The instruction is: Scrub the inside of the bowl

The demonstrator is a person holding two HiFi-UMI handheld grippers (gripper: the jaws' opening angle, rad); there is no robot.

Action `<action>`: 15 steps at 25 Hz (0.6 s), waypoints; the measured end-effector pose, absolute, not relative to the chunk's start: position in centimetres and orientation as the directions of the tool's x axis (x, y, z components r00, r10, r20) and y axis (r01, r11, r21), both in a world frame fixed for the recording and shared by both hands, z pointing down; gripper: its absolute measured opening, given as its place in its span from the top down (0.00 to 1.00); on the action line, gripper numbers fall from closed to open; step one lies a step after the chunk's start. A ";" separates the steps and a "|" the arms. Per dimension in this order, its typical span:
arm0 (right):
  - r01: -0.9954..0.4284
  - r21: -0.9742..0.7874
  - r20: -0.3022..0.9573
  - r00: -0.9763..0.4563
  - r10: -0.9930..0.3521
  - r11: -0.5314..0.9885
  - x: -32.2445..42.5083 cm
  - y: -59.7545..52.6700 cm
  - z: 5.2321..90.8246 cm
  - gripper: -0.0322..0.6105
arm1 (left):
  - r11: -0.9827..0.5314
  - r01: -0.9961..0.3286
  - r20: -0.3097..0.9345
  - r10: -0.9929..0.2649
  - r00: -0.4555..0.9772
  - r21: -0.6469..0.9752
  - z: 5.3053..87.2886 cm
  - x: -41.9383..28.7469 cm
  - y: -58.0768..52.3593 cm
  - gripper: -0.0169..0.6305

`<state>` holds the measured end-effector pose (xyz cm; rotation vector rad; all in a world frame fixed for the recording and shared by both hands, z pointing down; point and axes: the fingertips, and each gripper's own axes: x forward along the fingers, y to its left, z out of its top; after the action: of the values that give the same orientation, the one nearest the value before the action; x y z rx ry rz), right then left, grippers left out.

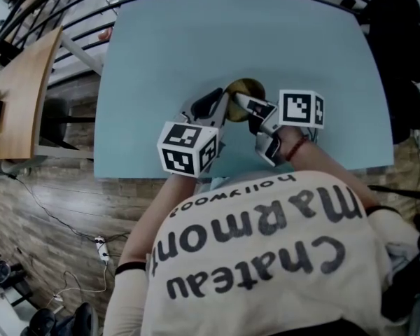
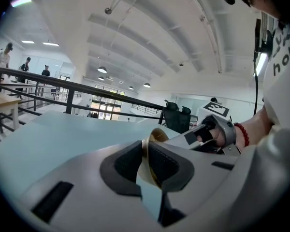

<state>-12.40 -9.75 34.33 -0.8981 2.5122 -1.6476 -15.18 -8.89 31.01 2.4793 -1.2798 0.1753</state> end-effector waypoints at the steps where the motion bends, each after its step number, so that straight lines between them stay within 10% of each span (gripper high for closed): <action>1: -0.455 -0.850 0.303 -0.835 -0.459 0.266 -12.3 -9.7 34.6 0.85 | -0.530 -0.815 0.269 -0.770 0.578 0.234 31.0 -15.2 -8.7 0.91; 15: -0.468 -0.838 0.333 -0.846 -0.417 0.281 -11.1 -10.2 37.1 0.85 | -0.421 -0.855 0.251 -0.830 0.498 0.302 31.8 -15.8 -9.1 0.90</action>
<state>-11.06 -10.19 37.09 -0.8821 2.5530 -1.6974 -15.75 -9.13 31.75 2.3576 -1.3995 0.0877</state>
